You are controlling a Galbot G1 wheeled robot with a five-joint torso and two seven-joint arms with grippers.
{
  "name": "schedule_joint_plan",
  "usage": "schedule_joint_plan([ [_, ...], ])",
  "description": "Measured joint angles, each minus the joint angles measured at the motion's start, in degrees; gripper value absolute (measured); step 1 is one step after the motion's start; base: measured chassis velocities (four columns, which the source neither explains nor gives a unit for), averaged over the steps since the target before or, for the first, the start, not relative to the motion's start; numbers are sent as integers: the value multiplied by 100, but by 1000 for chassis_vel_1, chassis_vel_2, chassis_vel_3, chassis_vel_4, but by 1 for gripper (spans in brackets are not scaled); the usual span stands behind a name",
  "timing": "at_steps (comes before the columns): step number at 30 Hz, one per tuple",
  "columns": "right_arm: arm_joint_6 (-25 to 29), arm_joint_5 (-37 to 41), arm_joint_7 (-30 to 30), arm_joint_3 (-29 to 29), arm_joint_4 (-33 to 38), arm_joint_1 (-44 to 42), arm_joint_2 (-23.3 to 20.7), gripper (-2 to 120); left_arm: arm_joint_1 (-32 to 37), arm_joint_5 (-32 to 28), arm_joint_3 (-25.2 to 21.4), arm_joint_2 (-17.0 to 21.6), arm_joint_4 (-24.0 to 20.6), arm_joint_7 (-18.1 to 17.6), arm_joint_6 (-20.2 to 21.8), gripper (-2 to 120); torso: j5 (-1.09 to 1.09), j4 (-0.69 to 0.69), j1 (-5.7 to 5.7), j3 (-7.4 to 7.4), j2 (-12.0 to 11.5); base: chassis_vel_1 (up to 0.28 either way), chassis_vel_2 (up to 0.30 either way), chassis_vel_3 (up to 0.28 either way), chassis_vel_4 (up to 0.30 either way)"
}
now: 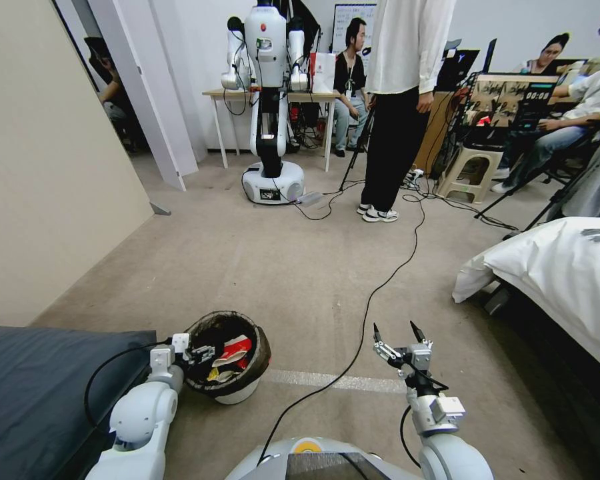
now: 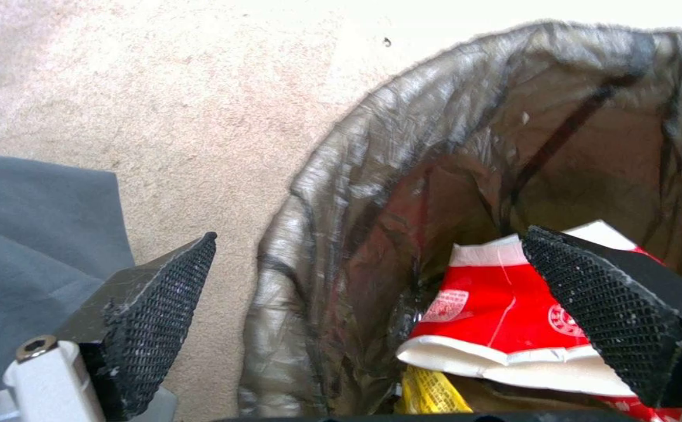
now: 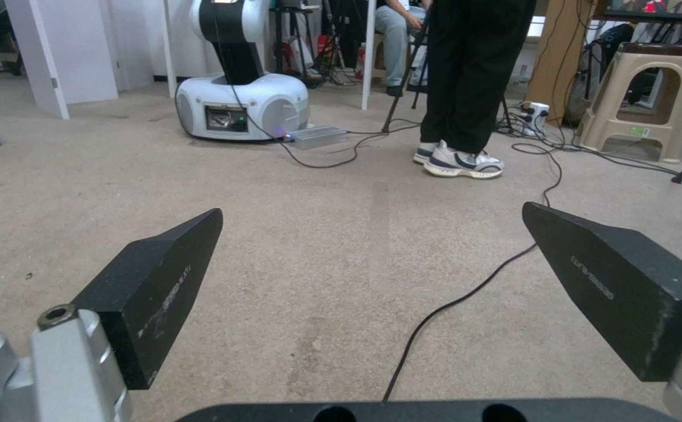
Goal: Pick up the trash bin, then pick up the garbage from the floor and place it into the trash bin.
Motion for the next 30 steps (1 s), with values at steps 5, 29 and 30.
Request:
schedule_joint_plan([
  [5, -18, 14, 100, -2, 91, -94, 41, 100, 170, -70, 137, -26, -138, 21, -1185, 100, 0, -1, 0, 0, 0, 0, 0, 0, 0],
  [29, 548, -467, 542, -147, 475, -440, 849, 100, 1149, 761, 864, -552, -592, -580, -4163, 100, 1, -1, 0, -1, 1, 0, 0, 0, 0],
  [30, 548, -475, 537, -146, 477, -429, 846, 100, 1151, 765, 865, -552, -582, -587, -4201, 100, 0, -1, 0, -1, 1, 0, 0, 0, 0],
])
